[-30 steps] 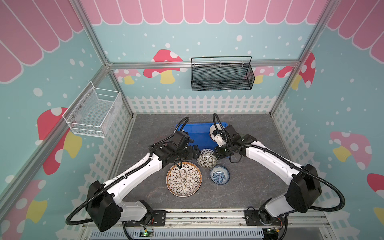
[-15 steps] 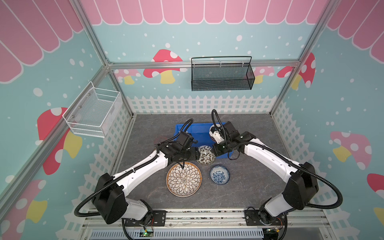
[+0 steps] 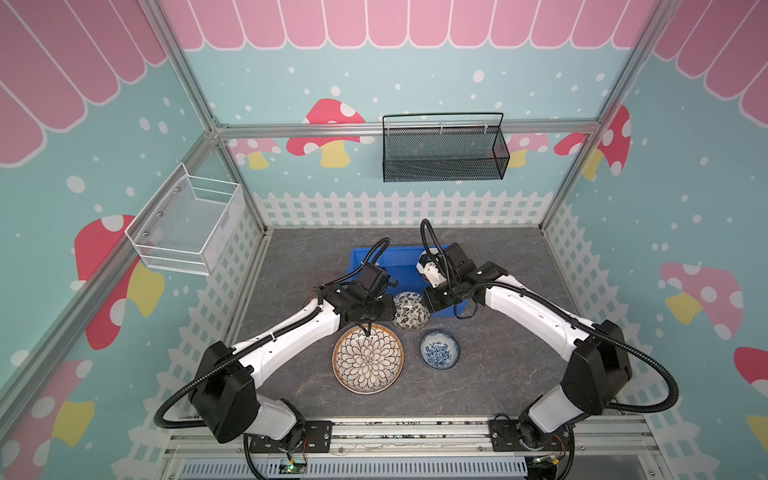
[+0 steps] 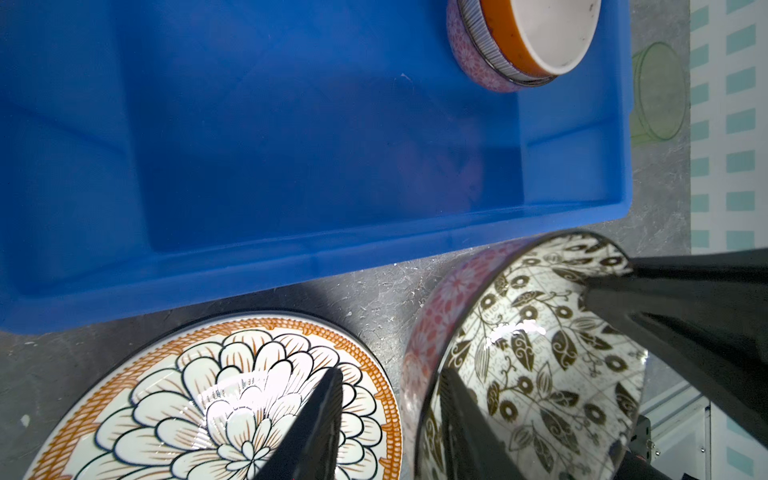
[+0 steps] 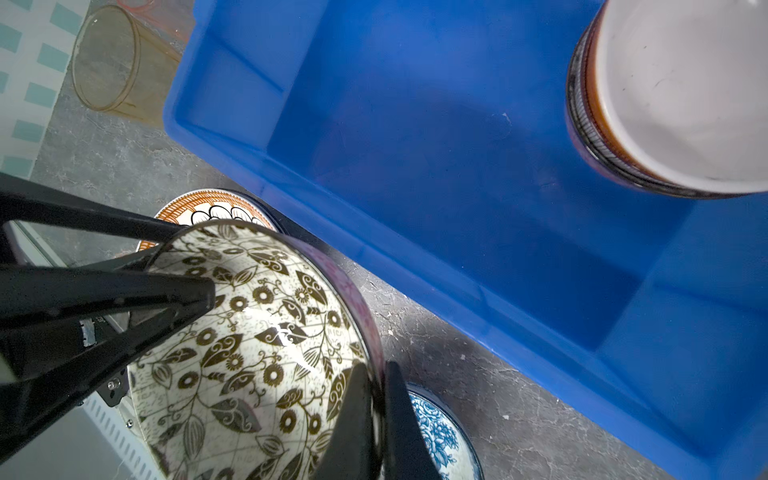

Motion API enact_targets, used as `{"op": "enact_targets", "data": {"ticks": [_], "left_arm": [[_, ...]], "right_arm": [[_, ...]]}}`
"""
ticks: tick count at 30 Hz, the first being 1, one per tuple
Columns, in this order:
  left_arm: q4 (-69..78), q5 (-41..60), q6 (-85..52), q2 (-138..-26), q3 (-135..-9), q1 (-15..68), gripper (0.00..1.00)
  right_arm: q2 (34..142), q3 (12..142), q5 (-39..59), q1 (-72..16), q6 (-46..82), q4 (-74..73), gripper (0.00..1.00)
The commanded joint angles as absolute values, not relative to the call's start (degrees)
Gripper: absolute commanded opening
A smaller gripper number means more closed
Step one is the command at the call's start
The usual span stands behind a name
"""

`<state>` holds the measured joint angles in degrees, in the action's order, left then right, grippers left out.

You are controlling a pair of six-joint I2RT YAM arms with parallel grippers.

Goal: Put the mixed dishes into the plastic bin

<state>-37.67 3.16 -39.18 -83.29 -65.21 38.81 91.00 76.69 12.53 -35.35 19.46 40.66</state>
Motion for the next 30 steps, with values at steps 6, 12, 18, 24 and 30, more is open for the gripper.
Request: {"op": "enact_targets", "data": {"ticks": [6,12,18,24,30], "left_arm": [[-37.0,4.2,-39.5,-84.6,-67.2,39.6,0.29],[-36.9,4.3,-39.6,-84.5,-67.2,39.8,0.16],[-36.9,4.9,-39.8,-84.6,-67.0,39.9,0.05],[-36.8,4.7,-39.8,-84.6,-67.0,39.8,0.00],[-36.9,4.5,-39.4,-84.7,-67.1,39.9,0.00]], "right_arm": [[91.2,78.6,13.5,-35.5,18.6,39.8,0.00],[90.9,78.4,13.4,-35.5,18.7,39.8,0.00],[90.7,78.0,13.2,-35.6,18.8,39.7,0.00],[90.1,77.8,12.8,-35.5,18.9,39.8,0.14],[88.7,77.0,11.6,-35.3,19.3,39.4,0.25]]}}
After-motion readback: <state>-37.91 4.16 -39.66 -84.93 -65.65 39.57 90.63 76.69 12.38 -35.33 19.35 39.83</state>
